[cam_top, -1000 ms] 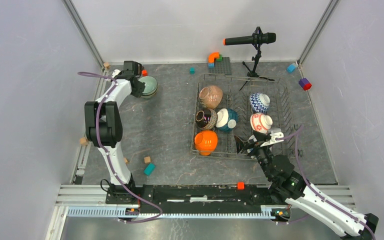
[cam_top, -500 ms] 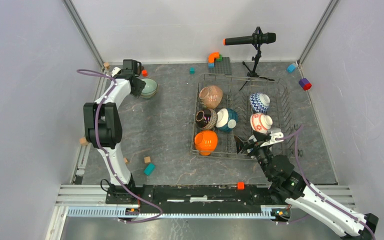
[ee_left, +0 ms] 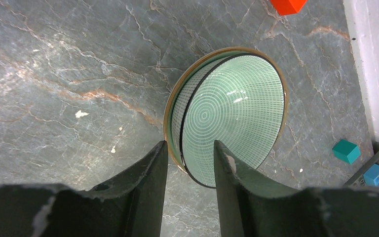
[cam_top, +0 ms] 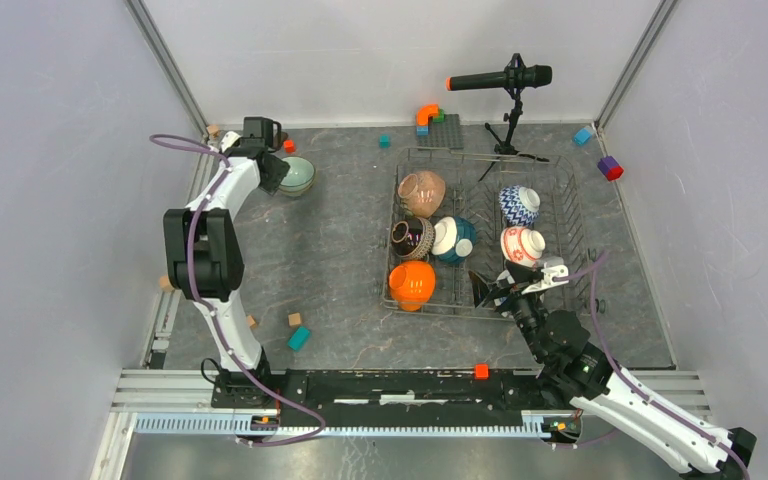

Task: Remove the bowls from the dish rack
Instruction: Place the bowl with the bowl.

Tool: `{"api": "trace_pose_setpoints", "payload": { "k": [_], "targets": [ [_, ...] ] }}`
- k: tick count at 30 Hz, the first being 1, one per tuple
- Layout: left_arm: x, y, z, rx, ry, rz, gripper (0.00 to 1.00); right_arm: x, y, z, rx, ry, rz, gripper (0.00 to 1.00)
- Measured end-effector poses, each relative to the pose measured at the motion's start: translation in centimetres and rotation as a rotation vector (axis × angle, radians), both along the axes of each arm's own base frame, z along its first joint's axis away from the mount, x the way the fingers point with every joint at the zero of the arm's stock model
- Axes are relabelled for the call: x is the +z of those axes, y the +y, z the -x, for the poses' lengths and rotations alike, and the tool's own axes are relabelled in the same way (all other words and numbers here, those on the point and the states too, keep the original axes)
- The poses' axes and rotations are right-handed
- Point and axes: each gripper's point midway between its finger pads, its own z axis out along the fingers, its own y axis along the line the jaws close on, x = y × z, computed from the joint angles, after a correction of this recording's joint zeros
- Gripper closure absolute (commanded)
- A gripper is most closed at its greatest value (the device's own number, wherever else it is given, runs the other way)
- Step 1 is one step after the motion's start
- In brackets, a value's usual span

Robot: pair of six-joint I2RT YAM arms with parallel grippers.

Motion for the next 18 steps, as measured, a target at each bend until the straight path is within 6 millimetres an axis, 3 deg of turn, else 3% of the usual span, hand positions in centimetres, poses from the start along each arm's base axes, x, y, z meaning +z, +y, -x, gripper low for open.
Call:
{"api": "trace_pose_setpoints", "payload": {
  "k": [8, 18],
  "targets": [
    [2.0, 0.5, 0.2, -0.002, -0.033, -0.031, 0.67, 0.0, 0.2, 0.1, 0.010, 0.000, 0.001, 0.06],
    [1.1, 0.5, 0.9, -0.008, 0.000, -0.034, 0.76, 0.1, 0.2, 0.1, 0.016, -0.004, -0.004, 0.06]
  ]
}}
